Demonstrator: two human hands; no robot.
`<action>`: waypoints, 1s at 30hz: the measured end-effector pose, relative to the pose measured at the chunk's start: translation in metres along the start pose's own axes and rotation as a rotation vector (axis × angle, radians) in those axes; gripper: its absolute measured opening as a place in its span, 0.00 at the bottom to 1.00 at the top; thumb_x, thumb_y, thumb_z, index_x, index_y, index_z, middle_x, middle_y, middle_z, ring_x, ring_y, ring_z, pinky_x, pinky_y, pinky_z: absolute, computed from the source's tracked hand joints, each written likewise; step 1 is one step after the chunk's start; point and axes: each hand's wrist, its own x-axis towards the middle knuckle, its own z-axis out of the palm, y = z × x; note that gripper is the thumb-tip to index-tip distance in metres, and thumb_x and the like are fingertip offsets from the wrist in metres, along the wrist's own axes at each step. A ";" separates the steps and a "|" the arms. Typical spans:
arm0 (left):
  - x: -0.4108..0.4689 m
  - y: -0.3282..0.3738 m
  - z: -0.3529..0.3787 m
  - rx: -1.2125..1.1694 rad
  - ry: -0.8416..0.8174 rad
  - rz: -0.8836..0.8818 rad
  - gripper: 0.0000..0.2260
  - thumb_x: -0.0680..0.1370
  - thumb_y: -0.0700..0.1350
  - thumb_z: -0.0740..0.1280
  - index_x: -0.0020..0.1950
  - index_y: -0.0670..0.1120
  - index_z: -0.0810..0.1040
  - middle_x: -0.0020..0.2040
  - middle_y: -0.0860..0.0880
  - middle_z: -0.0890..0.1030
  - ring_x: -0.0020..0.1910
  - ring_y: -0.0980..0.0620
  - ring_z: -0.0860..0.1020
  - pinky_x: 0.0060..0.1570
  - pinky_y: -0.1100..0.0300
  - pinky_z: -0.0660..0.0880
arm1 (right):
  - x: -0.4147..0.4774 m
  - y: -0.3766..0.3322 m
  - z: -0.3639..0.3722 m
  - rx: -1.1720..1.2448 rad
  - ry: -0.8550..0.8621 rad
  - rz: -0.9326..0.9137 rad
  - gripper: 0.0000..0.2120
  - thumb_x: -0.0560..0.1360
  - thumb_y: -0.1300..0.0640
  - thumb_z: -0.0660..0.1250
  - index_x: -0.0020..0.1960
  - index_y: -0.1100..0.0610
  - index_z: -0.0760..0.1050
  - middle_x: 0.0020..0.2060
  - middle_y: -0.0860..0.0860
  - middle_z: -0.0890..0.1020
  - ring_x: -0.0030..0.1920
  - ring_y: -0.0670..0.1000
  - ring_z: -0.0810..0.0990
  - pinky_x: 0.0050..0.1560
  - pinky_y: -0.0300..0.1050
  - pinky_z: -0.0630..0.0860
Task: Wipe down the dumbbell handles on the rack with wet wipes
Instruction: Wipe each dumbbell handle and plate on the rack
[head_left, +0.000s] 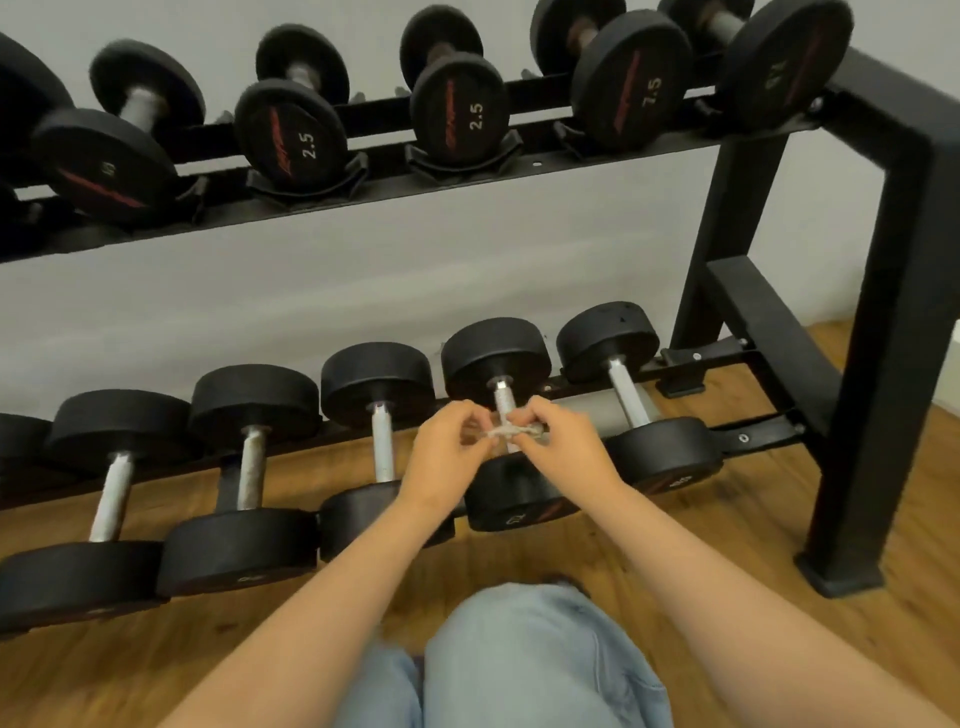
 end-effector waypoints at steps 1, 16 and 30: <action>0.003 -0.012 0.013 0.009 -0.040 0.004 0.05 0.76 0.41 0.71 0.45 0.50 0.78 0.51 0.57 0.79 0.53 0.60 0.77 0.57 0.59 0.77 | 0.002 0.017 0.004 -0.029 -0.001 0.018 0.03 0.77 0.58 0.69 0.50 0.52 0.76 0.49 0.47 0.82 0.49 0.43 0.79 0.50 0.38 0.75; 0.013 -0.094 0.089 -0.110 -0.118 -0.074 0.08 0.85 0.45 0.55 0.56 0.51 0.73 0.50 0.54 0.79 0.49 0.61 0.77 0.49 0.64 0.73 | -0.046 0.109 0.041 -0.557 -0.160 -0.456 0.25 0.79 0.56 0.55 0.75 0.58 0.63 0.76 0.55 0.63 0.77 0.53 0.56 0.77 0.51 0.52; 0.038 -0.088 0.115 -0.115 0.166 -0.512 0.09 0.82 0.52 0.57 0.51 0.52 0.76 0.52 0.50 0.79 0.53 0.50 0.76 0.53 0.52 0.73 | -0.044 0.126 0.029 -0.424 -0.133 -0.236 0.25 0.83 0.52 0.50 0.79 0.54 0.56 0.78 0.49 0.56 0.79 0.46 0.50 0.78 0.55 0.46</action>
